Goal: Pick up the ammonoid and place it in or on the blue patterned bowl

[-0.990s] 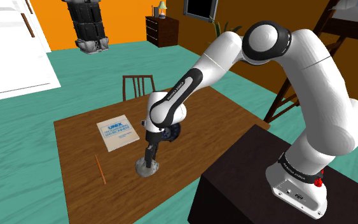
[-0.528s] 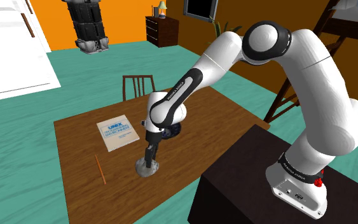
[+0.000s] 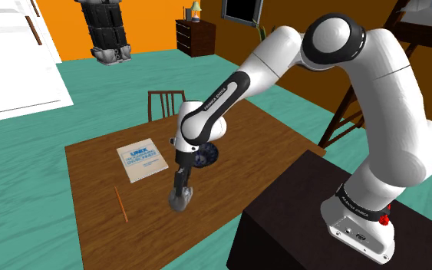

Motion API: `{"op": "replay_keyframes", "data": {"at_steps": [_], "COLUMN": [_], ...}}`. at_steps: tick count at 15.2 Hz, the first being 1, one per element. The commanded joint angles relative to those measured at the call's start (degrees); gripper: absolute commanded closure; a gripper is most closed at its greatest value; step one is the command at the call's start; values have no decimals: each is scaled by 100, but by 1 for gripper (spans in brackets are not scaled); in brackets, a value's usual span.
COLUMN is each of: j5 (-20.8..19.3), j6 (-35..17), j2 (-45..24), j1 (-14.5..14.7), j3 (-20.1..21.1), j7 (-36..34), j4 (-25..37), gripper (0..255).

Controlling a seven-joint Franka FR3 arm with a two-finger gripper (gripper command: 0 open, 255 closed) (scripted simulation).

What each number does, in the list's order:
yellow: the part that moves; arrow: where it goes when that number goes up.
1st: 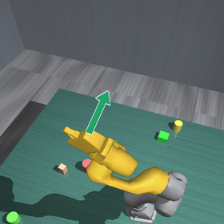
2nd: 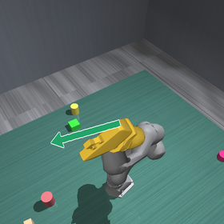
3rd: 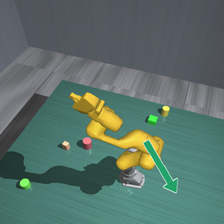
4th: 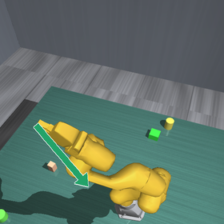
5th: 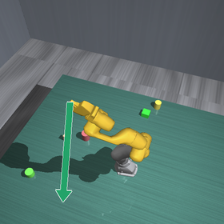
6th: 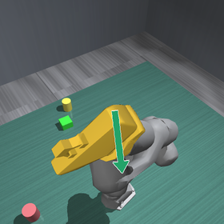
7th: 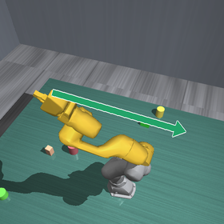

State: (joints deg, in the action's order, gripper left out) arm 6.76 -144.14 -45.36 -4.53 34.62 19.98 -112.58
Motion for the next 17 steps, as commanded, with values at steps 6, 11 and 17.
{"op": "replay_keyframes", "data": {"at_steps": [6,11,17], "j5": [130,237,377], "j6": [303,540,847], "j2": [451,771,1145], "j1": [-160,-286,-436], "j3": [198,346,520], "j7": [-76,-120,-165], "j4": [-125,-190,-227], "gripper": [255,255,255]}}
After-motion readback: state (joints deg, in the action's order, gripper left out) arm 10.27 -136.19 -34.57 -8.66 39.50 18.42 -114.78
